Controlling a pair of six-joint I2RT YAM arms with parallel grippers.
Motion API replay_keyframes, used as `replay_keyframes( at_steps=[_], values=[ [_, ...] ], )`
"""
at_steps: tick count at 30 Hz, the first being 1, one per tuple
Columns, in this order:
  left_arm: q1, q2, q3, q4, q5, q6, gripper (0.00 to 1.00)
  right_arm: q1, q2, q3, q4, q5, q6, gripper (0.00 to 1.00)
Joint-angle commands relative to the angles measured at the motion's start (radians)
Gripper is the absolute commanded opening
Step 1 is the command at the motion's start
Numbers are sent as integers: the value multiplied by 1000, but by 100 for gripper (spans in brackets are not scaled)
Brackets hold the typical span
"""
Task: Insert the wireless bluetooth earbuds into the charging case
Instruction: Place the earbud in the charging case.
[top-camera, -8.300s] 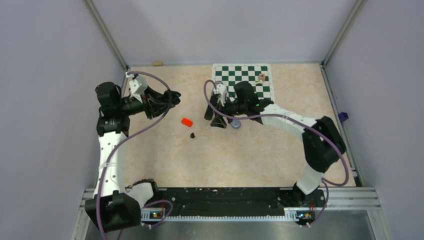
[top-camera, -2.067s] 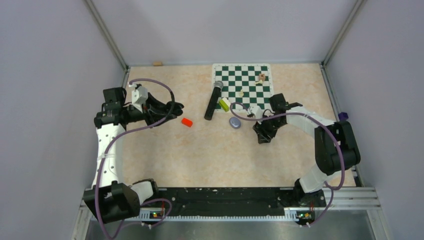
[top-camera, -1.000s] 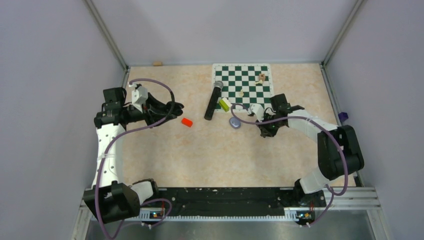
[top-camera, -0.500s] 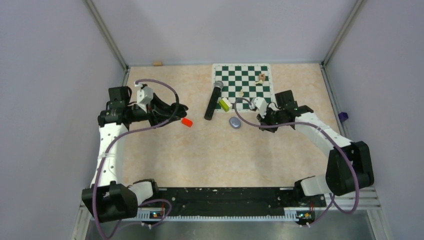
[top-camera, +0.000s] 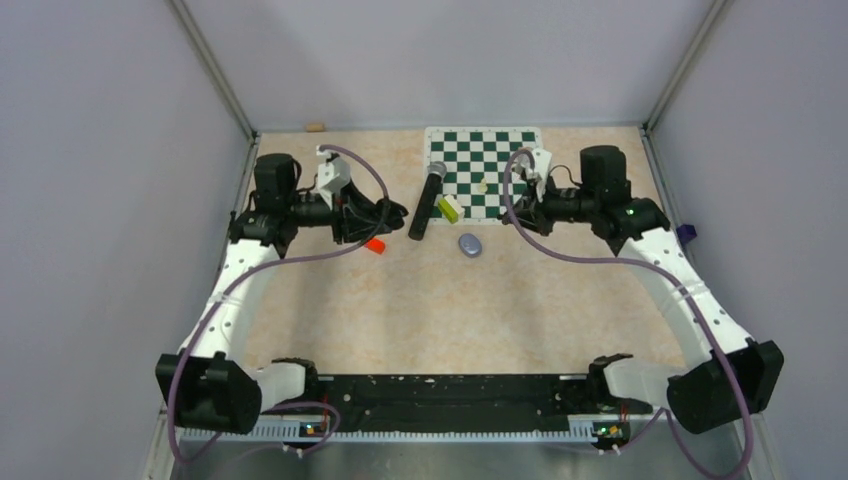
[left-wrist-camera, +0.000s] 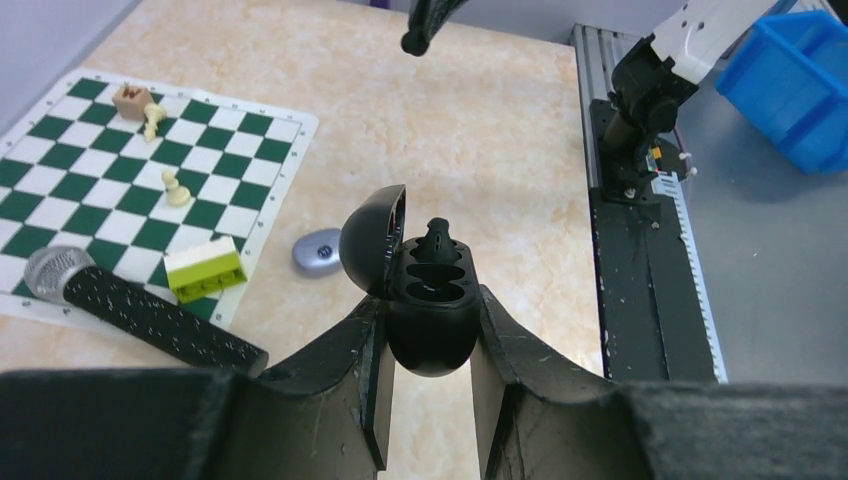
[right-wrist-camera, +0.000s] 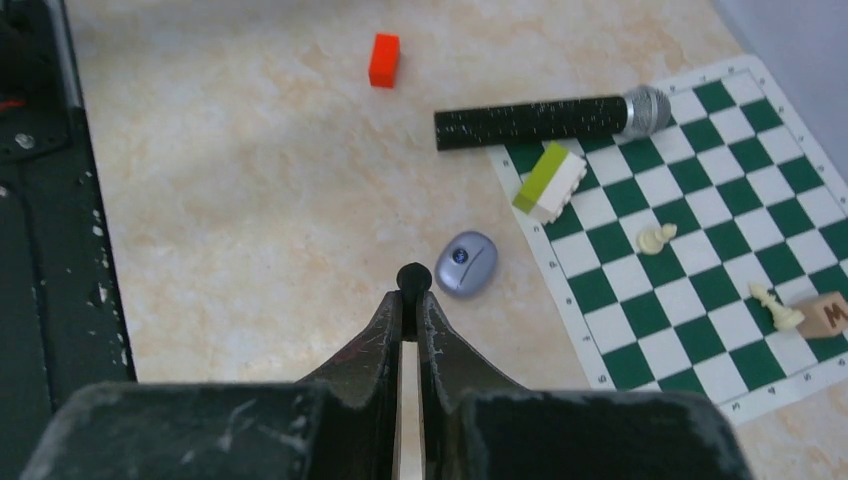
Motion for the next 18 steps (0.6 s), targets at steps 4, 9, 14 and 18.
replay_keyframes(
  at_steps=[4, 9, 14, 18],
  values=[
    [-57, 178, 275, -45, -17, 1, 0, 14, -88, 85, 225, -247, 221, 1],
    [-183, 245, 301, 3, -52, -9, 0, 14, -103, 64, 388, -349, 350, 1],
    [-313, 253, 180, 173, -54, -102, 0, 16, -153, -51, 515, -420, 416, 1],
    [-357, 259, 141, 193, -43, -106, 0, 16, -204, -135, 574, -457, 424, 2]
  ],
)
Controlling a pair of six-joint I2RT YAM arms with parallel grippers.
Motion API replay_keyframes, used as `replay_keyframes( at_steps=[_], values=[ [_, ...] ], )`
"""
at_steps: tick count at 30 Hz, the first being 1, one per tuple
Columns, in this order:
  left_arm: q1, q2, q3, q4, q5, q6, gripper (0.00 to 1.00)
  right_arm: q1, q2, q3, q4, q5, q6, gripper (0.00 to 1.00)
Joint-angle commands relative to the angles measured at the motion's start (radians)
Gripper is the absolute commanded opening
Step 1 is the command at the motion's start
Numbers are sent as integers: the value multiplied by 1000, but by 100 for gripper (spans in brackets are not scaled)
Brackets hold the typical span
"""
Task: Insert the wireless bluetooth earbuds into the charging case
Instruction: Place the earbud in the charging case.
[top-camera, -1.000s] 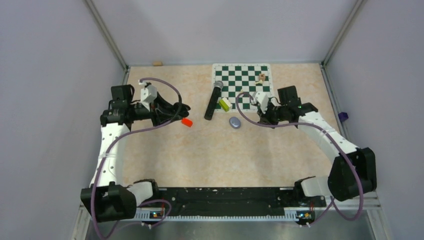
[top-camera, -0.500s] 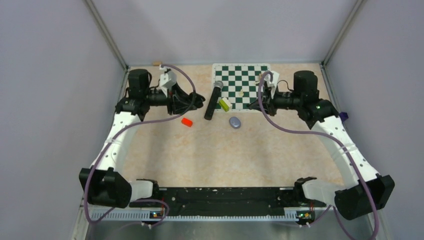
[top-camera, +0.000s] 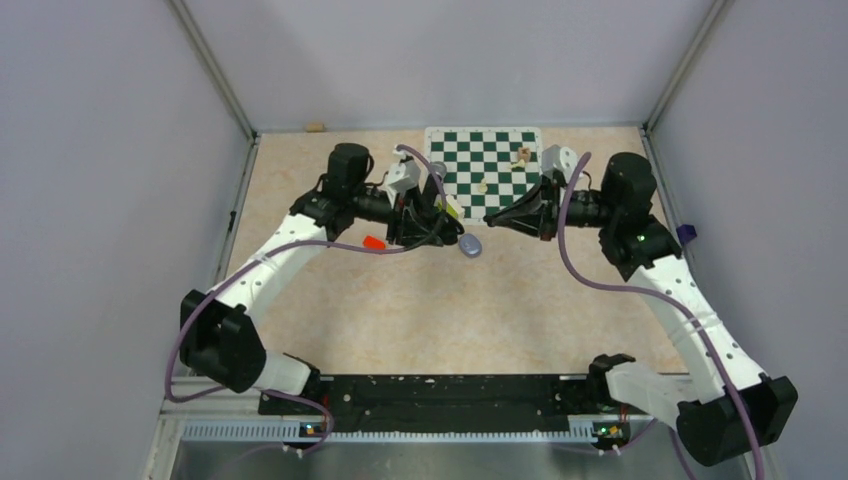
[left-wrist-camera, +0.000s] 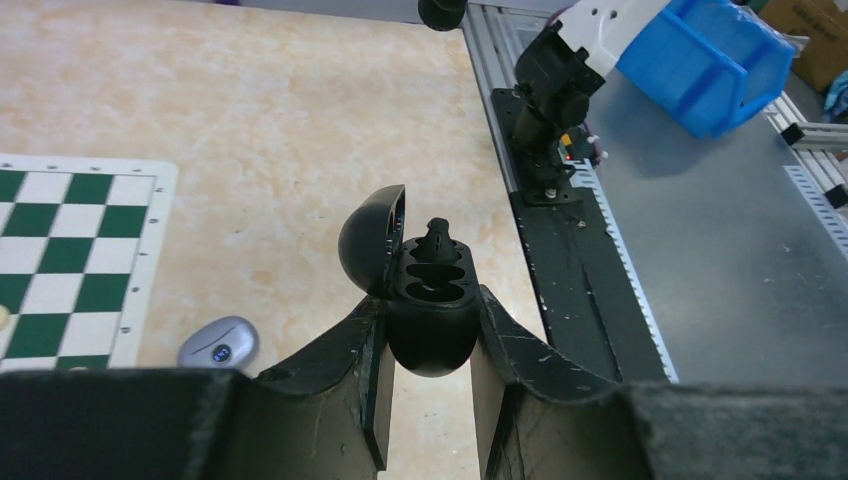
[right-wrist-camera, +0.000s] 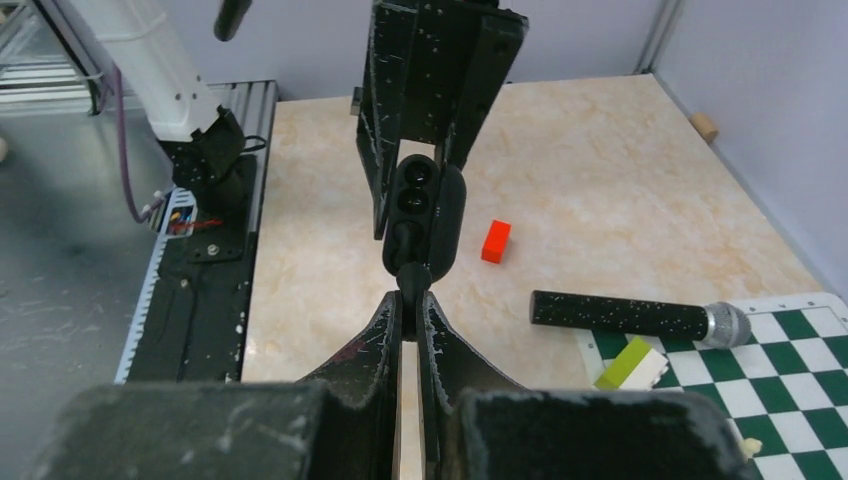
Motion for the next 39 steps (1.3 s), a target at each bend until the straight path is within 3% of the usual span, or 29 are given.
replay_keyframes(
  at_steps=[1, 15, 39],
  values=[
    [-28, 4, -34, 103, 17, -37, 0, 12, -72, -79, 161, -87, 53, 2],
    [-105, 40, -59, 81, -7, 15, 0, 47, -49, -182, 354, -119, 155, 2],
    [-142, 77, -31, 31, -45, 45, 0, 125, 15, -202, 318, -98, 88, 1]
  ],
)
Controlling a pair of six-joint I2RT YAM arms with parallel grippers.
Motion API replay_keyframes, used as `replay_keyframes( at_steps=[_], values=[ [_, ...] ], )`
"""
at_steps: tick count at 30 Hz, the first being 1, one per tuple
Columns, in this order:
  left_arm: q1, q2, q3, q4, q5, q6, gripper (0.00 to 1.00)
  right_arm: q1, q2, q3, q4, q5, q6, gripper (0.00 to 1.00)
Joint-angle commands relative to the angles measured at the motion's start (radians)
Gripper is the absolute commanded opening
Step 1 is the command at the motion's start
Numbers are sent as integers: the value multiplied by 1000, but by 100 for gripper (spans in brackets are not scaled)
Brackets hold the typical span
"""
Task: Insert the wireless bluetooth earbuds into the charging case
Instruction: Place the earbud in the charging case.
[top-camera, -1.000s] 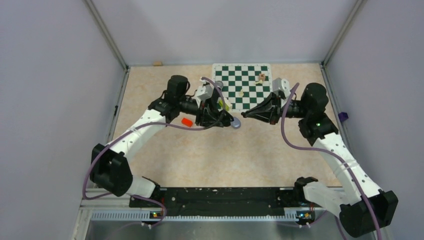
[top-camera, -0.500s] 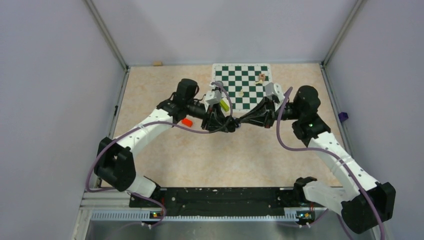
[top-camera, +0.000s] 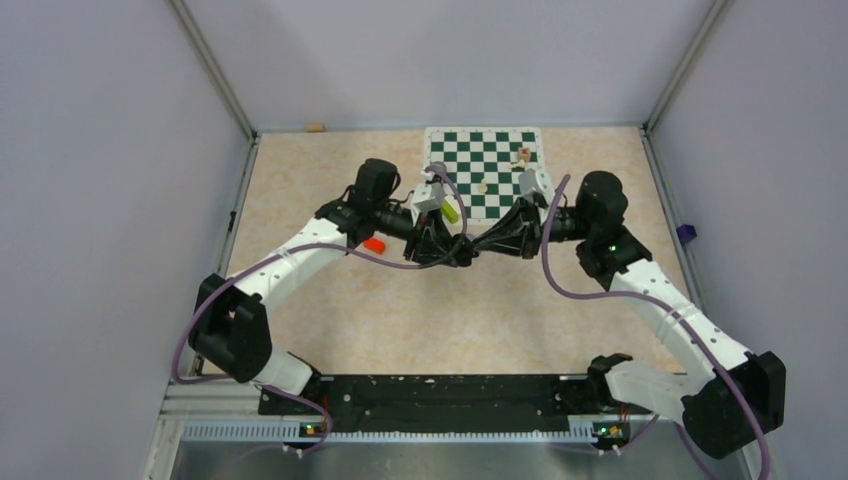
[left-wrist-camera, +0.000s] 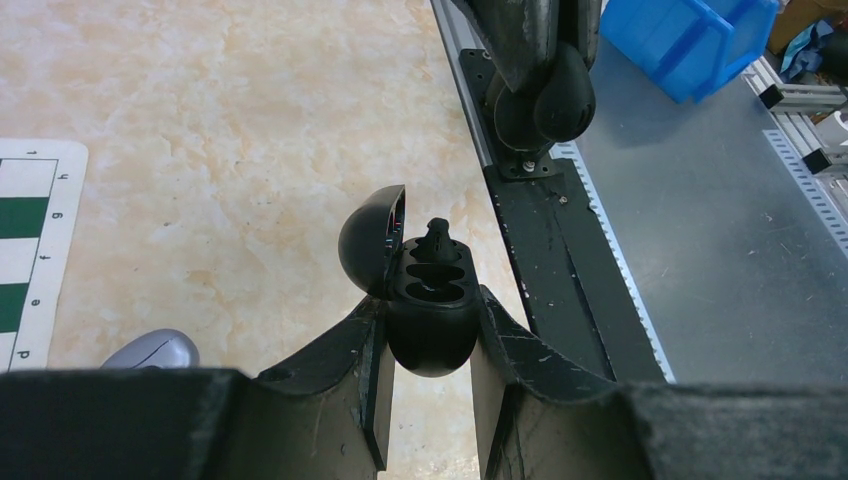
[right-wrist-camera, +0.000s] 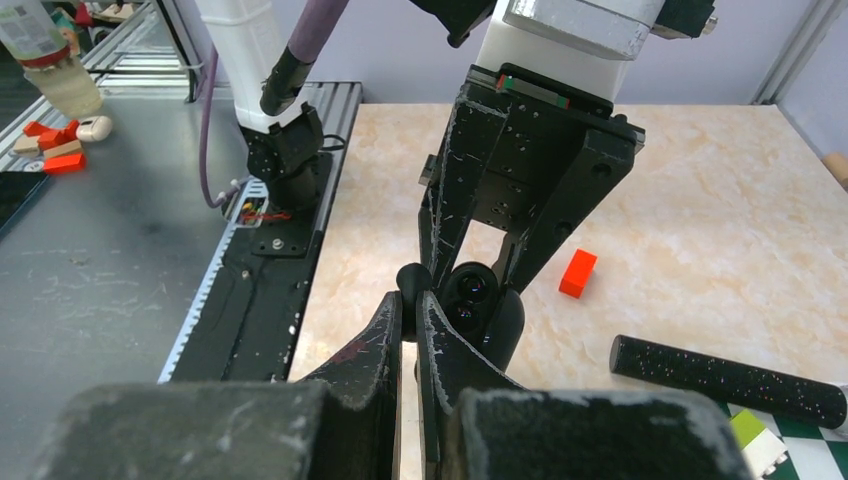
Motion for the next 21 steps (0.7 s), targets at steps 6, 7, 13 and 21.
replay_keyframes(
  at_steps=[6, 7, 13, 21],
  values=[
    [-8, 12, 38, 5, -9, 11, 0, 18, 12, 1, -18, 15, -72, 1],
    [-10, 13, 38, 5, -9, 11, 0, 19, 15, 2, -22, 16, -75, 1],
    [-13, 16, 41, 2, -15, 13, 0, 28, 33, 8, -56, 30, -110, 1],
    [-17, 21, 43, -5, -20, 16, 0, 38, 40, 10, -77, 62, -142, 1]
  ],
)
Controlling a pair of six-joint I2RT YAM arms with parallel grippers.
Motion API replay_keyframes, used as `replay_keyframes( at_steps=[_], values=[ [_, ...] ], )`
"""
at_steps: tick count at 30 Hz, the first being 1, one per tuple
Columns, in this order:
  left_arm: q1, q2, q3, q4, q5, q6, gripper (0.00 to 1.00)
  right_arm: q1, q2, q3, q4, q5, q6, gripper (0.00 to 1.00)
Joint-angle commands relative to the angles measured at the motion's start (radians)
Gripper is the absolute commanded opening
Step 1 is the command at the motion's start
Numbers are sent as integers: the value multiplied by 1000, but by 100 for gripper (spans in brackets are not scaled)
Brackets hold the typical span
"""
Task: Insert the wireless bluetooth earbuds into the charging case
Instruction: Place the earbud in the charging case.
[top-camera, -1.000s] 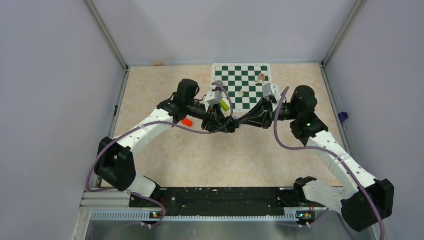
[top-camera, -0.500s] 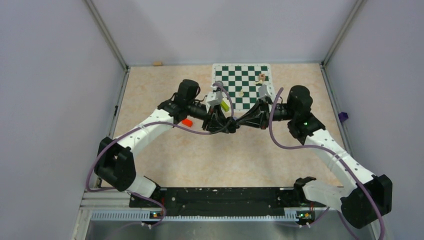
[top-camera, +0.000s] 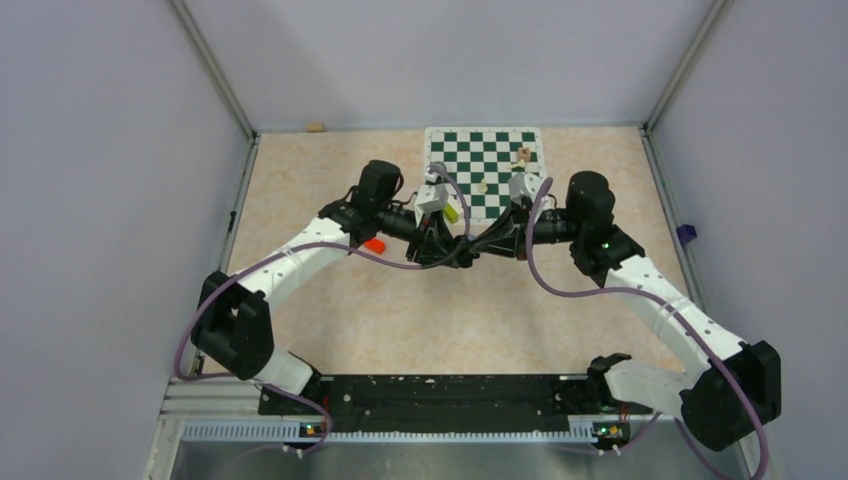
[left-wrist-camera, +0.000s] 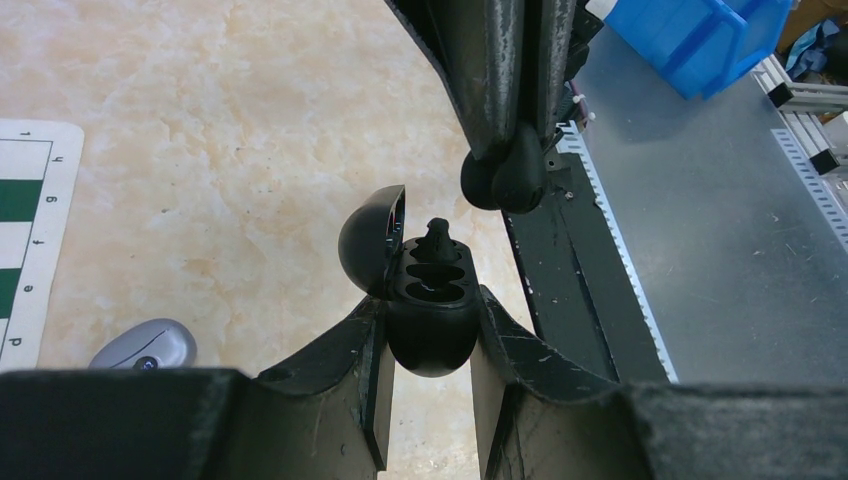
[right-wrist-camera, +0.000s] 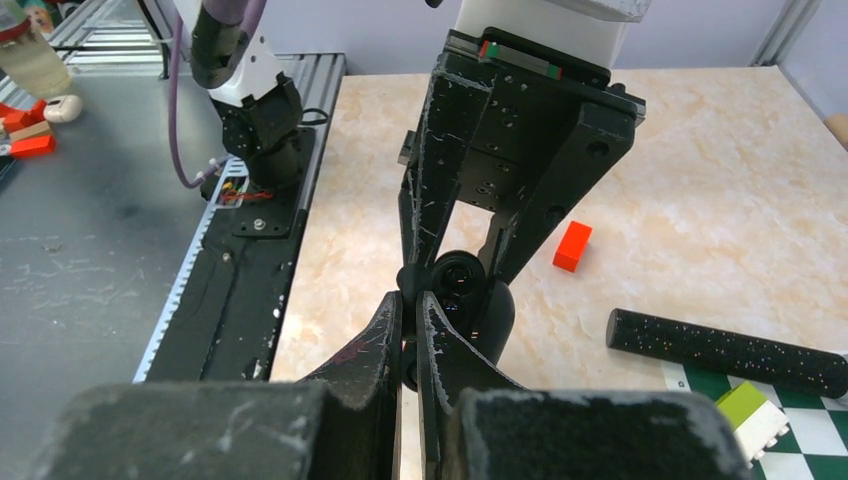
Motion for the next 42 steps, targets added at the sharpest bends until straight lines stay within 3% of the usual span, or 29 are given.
replay_keyframes(
  at_steps=[1, 42],
  values=[
    [-7, 5, 43, -2, 5, 17, 0, 17, 5, 10, 2, 16, -43, 0],
    [-19, 12, 65, -46, -5, 51, 0, 61, 52, 17, -29, 111, -85, 0]
  ],
)
